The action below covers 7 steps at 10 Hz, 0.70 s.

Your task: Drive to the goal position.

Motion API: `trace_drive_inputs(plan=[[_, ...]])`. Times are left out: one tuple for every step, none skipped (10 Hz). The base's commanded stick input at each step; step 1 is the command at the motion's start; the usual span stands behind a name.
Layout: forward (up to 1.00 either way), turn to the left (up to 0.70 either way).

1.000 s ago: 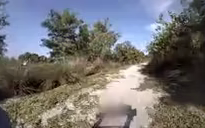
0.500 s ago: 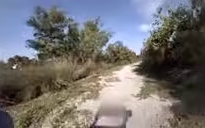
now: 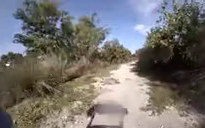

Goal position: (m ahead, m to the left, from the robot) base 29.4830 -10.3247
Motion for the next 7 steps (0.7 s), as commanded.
trace_drive_inputs(plan=[[1.0,-0.27],[1.0,-0.12],[1.0,0.0],[1.0,0.0],[1.0,-0.23],[1.0,-0.27],[1.0,-0.27]])
